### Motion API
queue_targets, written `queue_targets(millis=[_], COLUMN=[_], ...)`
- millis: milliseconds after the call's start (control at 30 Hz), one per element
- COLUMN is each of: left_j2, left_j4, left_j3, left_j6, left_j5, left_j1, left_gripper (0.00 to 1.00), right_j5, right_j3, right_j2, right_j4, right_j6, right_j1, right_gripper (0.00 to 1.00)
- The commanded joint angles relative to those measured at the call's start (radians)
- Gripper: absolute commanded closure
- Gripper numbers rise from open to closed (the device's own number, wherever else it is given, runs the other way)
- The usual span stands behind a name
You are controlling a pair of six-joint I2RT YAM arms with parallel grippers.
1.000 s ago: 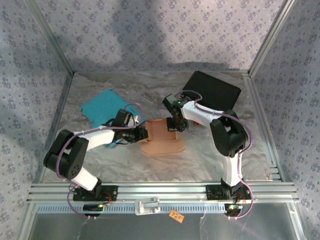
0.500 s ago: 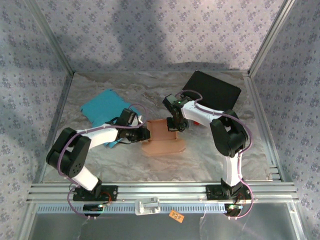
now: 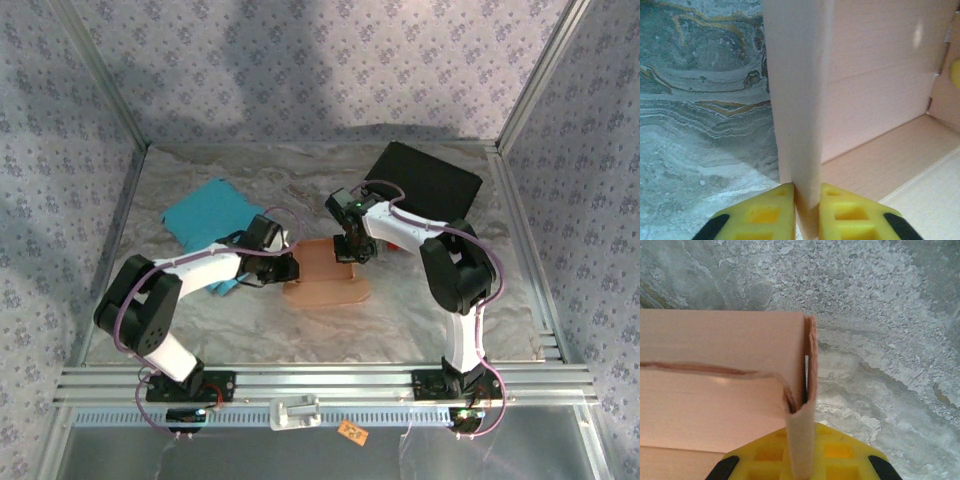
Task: Fold the paper box
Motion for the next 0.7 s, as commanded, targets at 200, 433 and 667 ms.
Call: queue_targets(millis=[200, 433, 667], left_j2=[0.065, 0.116, 0.139], left_j4=[-0.252, -0.371, -0.466], left_j3=[0.129, 0.222, 0.271], left_j6=[-0.005, -0.090, -0.166], left_j5=[-0.222, -0.366, -0.492], left_j1=[-0.101, -0.177, -0.227], left_gripper=[0.99, 1.00, 1.00], right_j5=[0.006, 0.010, 0.012], right_j3=[0.026, 0.019, 0.007], right_j2=[-0.002, -0.007, -0.018], right_j4=[-0.004, -0.001, 0.007], right_j6=[0.004, 0.006, 0.007], right_j1=[0.022, 0.030, 0.034], right_gripper=[1.00, 1.00, 1.00])
